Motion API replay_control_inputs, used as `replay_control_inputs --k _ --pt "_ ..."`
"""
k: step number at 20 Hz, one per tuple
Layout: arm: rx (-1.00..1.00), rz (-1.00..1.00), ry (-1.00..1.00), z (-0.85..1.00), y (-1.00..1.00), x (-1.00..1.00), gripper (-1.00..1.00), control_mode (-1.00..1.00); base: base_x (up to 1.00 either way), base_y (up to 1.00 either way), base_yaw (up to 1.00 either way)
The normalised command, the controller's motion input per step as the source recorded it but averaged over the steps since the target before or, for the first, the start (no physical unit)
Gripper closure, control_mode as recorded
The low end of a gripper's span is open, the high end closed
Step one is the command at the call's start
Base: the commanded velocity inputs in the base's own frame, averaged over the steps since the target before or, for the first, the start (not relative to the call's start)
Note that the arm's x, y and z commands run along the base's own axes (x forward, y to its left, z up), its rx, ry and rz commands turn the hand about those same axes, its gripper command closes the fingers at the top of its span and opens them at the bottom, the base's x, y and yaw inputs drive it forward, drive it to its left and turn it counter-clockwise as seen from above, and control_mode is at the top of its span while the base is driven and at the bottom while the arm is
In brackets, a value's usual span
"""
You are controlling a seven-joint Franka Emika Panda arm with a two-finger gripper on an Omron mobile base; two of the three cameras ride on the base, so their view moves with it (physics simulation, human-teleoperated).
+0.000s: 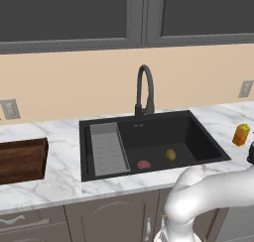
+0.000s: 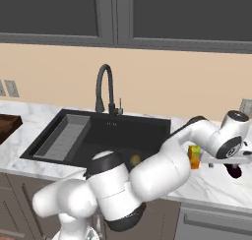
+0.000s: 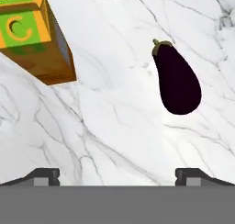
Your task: Pick up all produce items and place them in the sink. Turn on the sink faucet to wash them. Then turn the sink off and put them in the tray.
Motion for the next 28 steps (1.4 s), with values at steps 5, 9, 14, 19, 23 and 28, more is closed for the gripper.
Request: replay_control_inputs --k 5,9,14,19,23,28 --pt "0.00 0.13 0.02 -0.19 -0.21 0.38 -1.00 -1.00 0.00 0.00 0.00" --pt "0.00 0.13 0.02 -0.26 -0.18 0.37 -1.00 -1.00 0.00 0.00 0.00" --pt "-0.02 0.09 0.00 -0.36 -0.24 0.25 -1.00 -1.00 0.00 0.00 0.00" --pt "-0.02 0.08 0.00 -0.36 -0.26 0.19 -1.00 -1.00 0.00 0.00 0.00" --pt "-0.02 0.06 0.00 -0.39 -0.24 0.20 -1.00 -1.00 0.00 0.00 0.00" --pt "0.00 0.09 -0.01 -0.29 -0.04 0.10 -1.00 -1.00 0.00 0.00 0.00"
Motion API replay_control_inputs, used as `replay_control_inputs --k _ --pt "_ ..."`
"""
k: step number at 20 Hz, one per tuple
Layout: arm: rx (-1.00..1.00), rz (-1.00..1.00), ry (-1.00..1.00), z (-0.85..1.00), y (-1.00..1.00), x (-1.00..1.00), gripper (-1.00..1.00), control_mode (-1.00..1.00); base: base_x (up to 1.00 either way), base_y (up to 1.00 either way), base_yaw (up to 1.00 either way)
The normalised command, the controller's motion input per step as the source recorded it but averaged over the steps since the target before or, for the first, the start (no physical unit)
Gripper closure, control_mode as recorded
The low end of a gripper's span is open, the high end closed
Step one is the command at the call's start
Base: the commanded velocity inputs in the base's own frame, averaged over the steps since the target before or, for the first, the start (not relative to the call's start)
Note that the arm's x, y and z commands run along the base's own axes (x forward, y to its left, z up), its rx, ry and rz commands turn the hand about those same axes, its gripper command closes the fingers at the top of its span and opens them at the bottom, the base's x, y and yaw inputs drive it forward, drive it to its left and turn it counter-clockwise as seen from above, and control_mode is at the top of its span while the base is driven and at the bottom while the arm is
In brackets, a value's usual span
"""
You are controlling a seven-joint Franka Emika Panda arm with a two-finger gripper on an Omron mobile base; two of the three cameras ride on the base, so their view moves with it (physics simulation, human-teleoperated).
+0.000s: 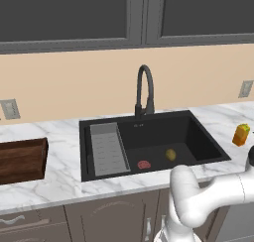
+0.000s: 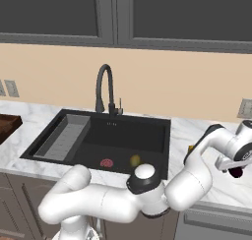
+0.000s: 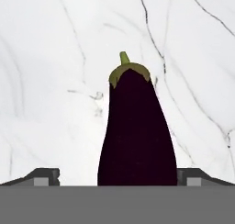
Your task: Pick up all produce items and place them in the sink. Turn on the sink faucet to wash them. Then turn the sink off and put them in the tray.
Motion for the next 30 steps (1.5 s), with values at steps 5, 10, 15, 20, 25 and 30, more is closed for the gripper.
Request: replay_control_inputs --k 5,10,15,20,25,30 --pt "-0.02 0.04 0.03 -0.29 0.07 0.00 1.00 -1.00 0.00 0.00 0.00" --pt "-0.01 0.00 0.03 -0.25 0.13 0.00 1.00 -1.00 0.00 0.00 0.00" --pt "0.00 -0.02 0.00 -0.15 0.07 -0.18 1.00 -1.00 0.00 0.00 0.00" --pt "0.00 -0.05 -0.05 -0.12 0.00 -0.38 1.00 -1.00 0.00 0.00 0.00" --pt "0.00 -0.11 -0.01 0.37 0.00 -0.56 1.00 -1.00 0.00 0.00 0.00" --pt "0.00 -0.17 0.00 0.19 0.26 -0.72 1.00 -1.00 0.00 0.00 0.00"
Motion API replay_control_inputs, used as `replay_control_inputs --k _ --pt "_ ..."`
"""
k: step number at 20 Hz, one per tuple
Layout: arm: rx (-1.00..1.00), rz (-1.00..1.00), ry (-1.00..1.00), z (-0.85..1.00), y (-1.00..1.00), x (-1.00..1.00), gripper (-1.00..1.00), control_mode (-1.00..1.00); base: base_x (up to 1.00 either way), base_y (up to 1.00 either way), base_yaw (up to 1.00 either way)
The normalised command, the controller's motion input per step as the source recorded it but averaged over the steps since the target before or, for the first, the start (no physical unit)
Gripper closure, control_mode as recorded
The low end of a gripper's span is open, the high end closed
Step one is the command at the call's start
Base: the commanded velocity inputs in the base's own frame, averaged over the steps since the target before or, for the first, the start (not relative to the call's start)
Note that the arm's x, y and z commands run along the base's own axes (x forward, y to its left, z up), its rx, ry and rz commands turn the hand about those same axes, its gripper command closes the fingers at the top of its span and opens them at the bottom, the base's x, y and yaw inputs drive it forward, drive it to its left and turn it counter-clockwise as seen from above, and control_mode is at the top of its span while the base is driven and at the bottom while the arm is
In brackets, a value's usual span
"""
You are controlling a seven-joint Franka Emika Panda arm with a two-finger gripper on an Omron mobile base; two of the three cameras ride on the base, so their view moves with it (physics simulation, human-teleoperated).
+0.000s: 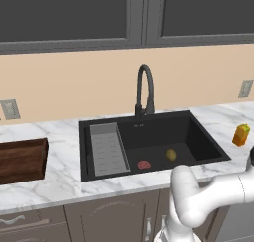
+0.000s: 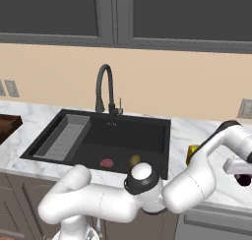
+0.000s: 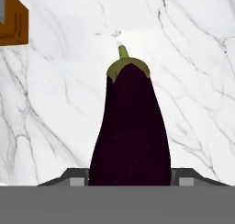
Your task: Pick up all produce items and place them in the sink. Turn on the sink faucet to wash them. Then turn the sink off and put them in the tray.
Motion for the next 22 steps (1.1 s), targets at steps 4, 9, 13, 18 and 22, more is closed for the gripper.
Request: replay_control_inputs --k 4,9,13,18,22 --pt "0.00 -0.15 0.00 0.25 0.72 -0.67 1.00 -1.00 0.00 0.00 0.00" --pt "-0.03 -0.15 -0.01 0.27 0.98 -0.59 1.00 -1.00 0.00 0.00 0.00" --pt "-0.08 -0.11 -0.05 0.30 1.00 -0.48 1.00 -1.00 0.00 0.00 0.00" --pt "-0.11 -0.09 -0.11 0.33 1.00 -0.46 1.00 -1.00 0.00 0.00 0.00" --pt "-0.13 -0.07 -0.10 0.32 1.00 -0.43 1.00 -1.00 0.00 0.00 0.00"
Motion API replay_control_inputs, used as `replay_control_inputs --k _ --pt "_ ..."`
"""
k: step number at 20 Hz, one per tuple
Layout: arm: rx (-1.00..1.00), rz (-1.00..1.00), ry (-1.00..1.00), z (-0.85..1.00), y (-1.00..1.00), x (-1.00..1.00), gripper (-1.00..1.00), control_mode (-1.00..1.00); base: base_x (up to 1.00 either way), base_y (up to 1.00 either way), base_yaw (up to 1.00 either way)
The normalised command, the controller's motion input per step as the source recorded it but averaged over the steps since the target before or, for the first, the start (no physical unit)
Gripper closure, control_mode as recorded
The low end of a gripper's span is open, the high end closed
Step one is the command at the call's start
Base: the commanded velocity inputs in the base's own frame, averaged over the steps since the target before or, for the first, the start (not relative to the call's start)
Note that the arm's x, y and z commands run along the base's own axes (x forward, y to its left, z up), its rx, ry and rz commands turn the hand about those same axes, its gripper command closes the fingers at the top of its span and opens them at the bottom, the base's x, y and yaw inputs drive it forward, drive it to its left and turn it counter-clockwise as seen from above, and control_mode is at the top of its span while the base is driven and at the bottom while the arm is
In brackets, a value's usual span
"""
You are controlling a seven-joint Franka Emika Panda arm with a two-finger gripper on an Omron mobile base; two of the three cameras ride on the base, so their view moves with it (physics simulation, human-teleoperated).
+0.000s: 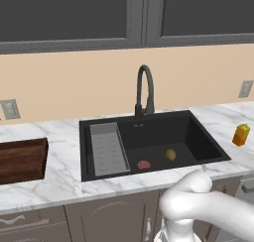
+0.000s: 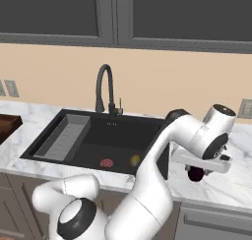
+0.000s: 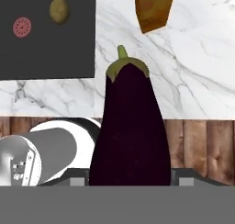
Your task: Pick up all produce items and place them in the sink. Turn on the sink faucet to wash them. Then turn the sink off and put them in the tray.
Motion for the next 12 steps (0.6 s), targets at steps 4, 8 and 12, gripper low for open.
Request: replay_control_inputs --k 4,8,12 --pt "-0.13 -0.05 -0.06 0.33 1.00 -0.27 1.00 -1.00 0.00 0.00 0.00" --pt "-0.12 -0.05 -0.02 0.31 1.00 0.11 1.00 -1.00 0.00 0.00 0.00" --pt "-0.07 -0.06 0.00 0.14 0.98 0.78 1.00 -1.00 0.00 0.00 0.00"
